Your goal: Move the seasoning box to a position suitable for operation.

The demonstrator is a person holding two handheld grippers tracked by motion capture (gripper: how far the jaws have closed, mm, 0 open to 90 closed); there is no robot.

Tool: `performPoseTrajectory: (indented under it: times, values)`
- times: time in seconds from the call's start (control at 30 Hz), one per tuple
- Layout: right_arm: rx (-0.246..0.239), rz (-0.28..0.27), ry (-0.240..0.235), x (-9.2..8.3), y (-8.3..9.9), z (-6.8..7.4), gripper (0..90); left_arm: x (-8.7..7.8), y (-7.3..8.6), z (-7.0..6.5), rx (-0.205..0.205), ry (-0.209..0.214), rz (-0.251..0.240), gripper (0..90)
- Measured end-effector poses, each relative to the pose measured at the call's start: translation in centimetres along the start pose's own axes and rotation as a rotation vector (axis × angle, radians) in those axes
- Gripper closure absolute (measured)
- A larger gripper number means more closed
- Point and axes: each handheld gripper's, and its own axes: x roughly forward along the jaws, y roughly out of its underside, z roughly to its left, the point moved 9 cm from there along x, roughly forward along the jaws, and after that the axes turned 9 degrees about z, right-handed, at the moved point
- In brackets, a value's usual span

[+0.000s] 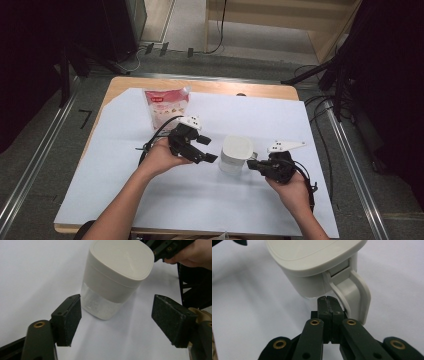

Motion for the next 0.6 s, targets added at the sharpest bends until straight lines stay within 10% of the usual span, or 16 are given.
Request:
performPoseTrajectory:
  times: [0.23,0.6]
  values:
    - [0.001,0.008,-0.006,-0.1,-0.8,-0.9,90.0,1.2,-0.2,0.2,0.031,-0.011,0.078,18.3]
    - [-0.042,0.029,0.005,0.2,-1.3,-2.2,90.0,1.9,-1.8,0.4,0.058,0.041,0.062,18.1]
